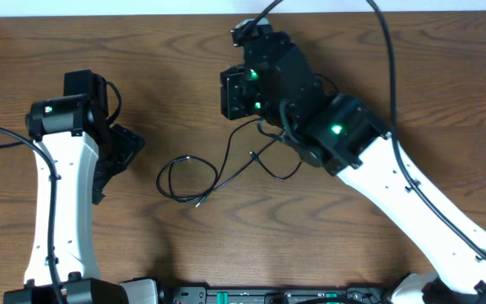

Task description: Untangle cables

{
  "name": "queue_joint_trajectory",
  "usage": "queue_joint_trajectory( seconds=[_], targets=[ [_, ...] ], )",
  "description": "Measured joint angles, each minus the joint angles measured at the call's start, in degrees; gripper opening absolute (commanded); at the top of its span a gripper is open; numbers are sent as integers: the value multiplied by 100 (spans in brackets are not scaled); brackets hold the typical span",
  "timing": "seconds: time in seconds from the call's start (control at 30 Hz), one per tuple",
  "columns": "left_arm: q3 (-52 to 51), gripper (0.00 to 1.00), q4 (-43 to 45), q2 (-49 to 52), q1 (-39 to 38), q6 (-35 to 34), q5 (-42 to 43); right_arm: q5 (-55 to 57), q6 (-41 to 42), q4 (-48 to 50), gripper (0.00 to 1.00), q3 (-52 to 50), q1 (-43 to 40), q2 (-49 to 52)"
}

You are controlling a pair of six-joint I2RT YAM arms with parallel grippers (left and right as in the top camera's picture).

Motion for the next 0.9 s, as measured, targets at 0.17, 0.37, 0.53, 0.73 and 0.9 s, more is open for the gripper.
queue_joint_trajectory(
  seconds=[0.17,0.37,0.53,0.73,0.9],
  targets=[
    [-474,99,223,0,0,20,7,214,-74,-756,56,-15,2,144],
    [-837,99,811,0,0,391,476,297,-26,-1373,57,-24,0,949],
    [-949,99,1016,2,-2,581,761,37,387,-1543,43,-50,2,2109],
    [-1152,99,1040,2,-4,645,839,-673,732,-1646,43,-61,17,3130],
    [-1222,99,1080,2,-4,643,863,-857,929,-1832,51,-79,24,3526]
  ],
)
